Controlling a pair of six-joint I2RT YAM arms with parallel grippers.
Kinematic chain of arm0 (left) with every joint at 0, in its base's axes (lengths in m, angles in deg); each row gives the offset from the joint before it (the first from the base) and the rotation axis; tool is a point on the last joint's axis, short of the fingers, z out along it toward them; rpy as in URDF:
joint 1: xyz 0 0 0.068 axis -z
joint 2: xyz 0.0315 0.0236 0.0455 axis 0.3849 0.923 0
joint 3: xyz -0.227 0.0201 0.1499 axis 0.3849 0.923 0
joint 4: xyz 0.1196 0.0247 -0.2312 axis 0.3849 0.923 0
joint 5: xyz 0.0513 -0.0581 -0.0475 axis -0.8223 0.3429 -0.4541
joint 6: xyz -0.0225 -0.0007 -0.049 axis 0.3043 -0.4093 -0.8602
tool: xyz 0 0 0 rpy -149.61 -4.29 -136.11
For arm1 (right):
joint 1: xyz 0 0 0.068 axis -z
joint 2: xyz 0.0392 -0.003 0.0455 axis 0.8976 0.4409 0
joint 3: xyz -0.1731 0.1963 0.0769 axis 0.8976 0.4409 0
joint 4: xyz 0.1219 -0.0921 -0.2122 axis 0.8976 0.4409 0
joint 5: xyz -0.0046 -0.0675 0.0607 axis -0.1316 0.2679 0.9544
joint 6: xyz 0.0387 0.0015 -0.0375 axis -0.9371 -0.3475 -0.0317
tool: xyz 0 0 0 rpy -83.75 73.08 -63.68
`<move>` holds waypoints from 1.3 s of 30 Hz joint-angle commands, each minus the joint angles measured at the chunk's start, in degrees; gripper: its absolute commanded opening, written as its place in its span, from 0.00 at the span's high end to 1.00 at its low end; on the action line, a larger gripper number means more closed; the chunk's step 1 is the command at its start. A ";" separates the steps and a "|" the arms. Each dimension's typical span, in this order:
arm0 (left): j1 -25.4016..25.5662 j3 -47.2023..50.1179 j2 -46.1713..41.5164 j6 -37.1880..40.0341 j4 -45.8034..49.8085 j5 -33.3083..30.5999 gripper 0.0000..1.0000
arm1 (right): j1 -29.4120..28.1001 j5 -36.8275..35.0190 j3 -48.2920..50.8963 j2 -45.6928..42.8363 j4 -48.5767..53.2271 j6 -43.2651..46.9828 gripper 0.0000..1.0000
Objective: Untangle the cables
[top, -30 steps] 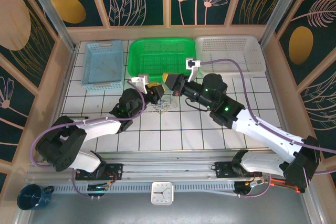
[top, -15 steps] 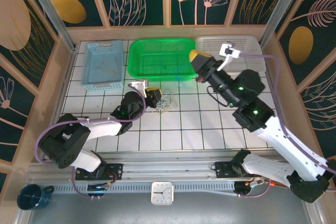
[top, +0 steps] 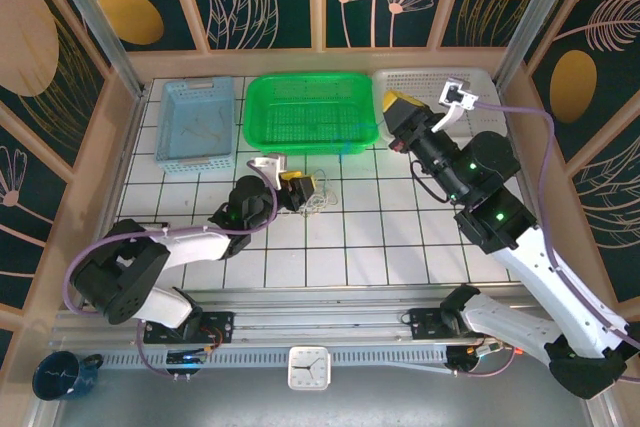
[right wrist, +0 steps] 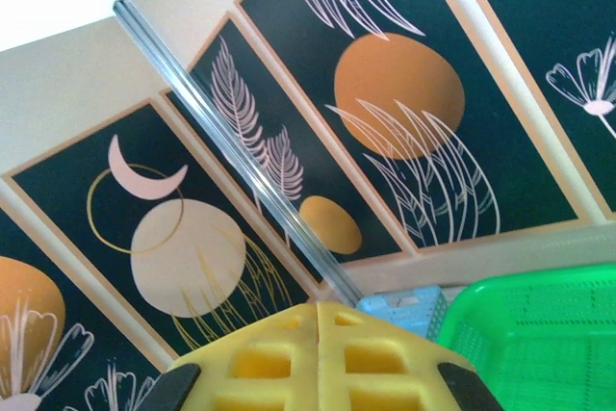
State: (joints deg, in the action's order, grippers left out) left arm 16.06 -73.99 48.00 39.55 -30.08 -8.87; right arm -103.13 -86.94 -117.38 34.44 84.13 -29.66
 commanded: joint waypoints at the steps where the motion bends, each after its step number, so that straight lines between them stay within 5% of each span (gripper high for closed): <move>1: 0.27 -1.74 -2.73 0.37 -1.30 4.92 0.47 | 0.66 -0.32 1.47 0.39 -0.24 0.40 1.00; 17: 0.28 -7.81 -3.68 -4.18 -1.91 16.09 0.38 | 1.02 1.09 7.39 4.35 -2.90 -0.99 1.00; 39: 3.90 -12.46 -1.46 -4.08 -0.33 17.59 0.42 | 0.51 1.72 10.53 7.20 -6.66 -3.84 1.00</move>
State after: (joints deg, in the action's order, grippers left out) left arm 19.23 -84.77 46.03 34.41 -30.04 9.27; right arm -102.52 -85.36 -107.44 41.63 80.81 -32.52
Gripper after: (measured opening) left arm 0.585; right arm 0.055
